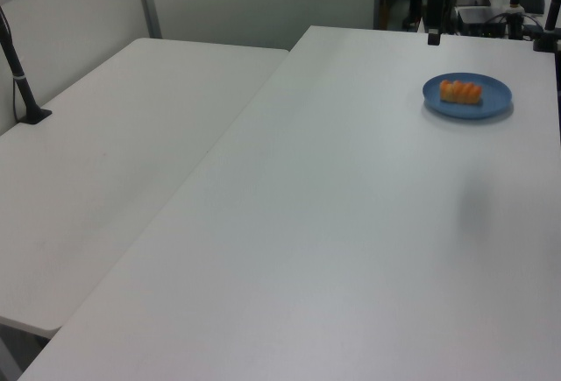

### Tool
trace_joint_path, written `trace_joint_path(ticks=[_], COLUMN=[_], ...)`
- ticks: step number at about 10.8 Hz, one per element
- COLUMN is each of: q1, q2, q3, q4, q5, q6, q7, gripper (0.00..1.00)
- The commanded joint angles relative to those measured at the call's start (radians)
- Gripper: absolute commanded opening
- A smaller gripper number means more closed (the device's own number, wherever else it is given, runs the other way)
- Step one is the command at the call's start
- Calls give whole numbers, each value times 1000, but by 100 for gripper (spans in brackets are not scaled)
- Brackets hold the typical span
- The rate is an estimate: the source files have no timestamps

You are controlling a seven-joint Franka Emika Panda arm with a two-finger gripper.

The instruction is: Put the bread on the table

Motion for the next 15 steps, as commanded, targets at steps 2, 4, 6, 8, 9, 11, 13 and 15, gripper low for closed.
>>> trace_joint_path(ticks=[2,4,6,8,9,11,13,15], q1=[4,7,2,-13,-24,-45,-84,-133], q2=[2,5,5,5,5,13,40,78], q3=[-2,0,0,-21,-47,-116,-176,-212], q4=[15,15,15,20,22,34,78,91], q5=[19,19,19,17,16,14,16,16], q6=[-30,-29,-23,-21,-18,2,5,19], q7=[1,1,-5,-66,-109,-171,-269,-371], gripper=[100,100,100,100,100,100,100,100])
